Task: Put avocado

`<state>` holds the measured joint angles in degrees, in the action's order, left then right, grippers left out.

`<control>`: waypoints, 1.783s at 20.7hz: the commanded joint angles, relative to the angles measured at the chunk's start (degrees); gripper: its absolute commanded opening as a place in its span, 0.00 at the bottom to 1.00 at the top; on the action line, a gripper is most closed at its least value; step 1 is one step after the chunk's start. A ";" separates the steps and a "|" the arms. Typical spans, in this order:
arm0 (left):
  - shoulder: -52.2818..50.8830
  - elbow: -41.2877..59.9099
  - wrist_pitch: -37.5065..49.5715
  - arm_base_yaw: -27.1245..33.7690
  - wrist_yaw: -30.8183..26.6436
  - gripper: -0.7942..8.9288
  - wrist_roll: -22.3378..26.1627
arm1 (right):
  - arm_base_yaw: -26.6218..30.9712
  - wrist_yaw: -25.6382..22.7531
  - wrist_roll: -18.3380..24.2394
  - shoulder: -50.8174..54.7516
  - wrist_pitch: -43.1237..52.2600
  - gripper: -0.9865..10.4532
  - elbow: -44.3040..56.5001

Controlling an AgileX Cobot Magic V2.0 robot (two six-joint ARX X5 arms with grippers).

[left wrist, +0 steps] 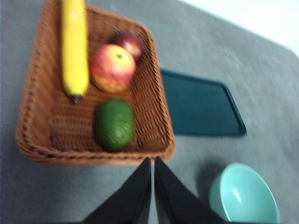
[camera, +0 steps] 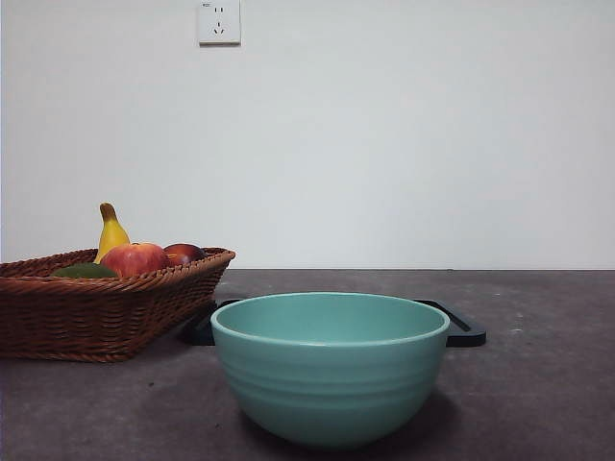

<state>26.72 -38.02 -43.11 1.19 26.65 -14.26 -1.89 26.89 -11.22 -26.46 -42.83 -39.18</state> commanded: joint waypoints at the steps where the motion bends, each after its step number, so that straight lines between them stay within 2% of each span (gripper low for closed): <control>1: 2.80 -4.28 -3.34 -1.03 1.75 0.09 4.72 | -1.53 2.71 4.44 -4.50 -4.81 0.09 -4.96; 3: 4.68 -6.71 -5.81 -2.16 2.54 0.09 5.35 | -3.04 3.21 5.92 -7.30 -7.87 0.09 -7.80; 8: 9.62 -14.05 -15.89 -6.56 3.89 0.09 9.42 | -11.37 3.08 10.05 -14.27 -15.19 0.09 -15.67; 14: 10.01 -15.78 -19.96 -9.42 4.59 0.09 10.56 | -19.30 3.08 11.74 -16.79 -16.79 0.09 -16.96; 17: 9.99 -15.78 -19.98 -9.42 4.59 0.10 10.58 | -20.04 3.08 11.72 -16.90 -16.76 0.09 -16.96; 18: 10.01 -15.78 -19.98 -9.42 4.59 0.13 10.56 | -20.06 3.08 11.69 -16.87 -16.76 0.10 -16.96; 19: 10.01 -15.78 -19.96 -9.42 4.59 0.19 10.51 | -20.06 3.08 11.67 -16.87 -16.81 0.13 -16.96; 21: 10.01 -15.78 -19.96 -9.42 4.55 0.36 10.36 | -20.06 3.08 11.61 -16.90 -16.79 0.30 -16.96; 23: 10.01 -15.78 -19.93 -9.42 4.55 0.44 10.29 | -20.06 3.08 11.43 -16.90 -16.76 0.40 -16.96; 26: 10.12 -15.78 -19.93 -9.42 4.52 0.53 10.10 | -20.06 3.08 11.21 -16.90 -16.79 0.43 -16.96; 32: 11.82 -15.78 -18.97 -9.44 4.13 0.53 9.77 | -20.06 3.08 11.23 -16.90 -16.76 0.43 -16.96; 37: 15.28 -15.80 -14.40 -9.46 0.96 0.53 9.03 | -20.06 3.08 11.21 -16.90 -16.79 0.43 -16.96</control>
<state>41.04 -52.69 -58.83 -8.12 28.08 -5.23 -21.69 29.82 -0.21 -42.89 -59.90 -55.07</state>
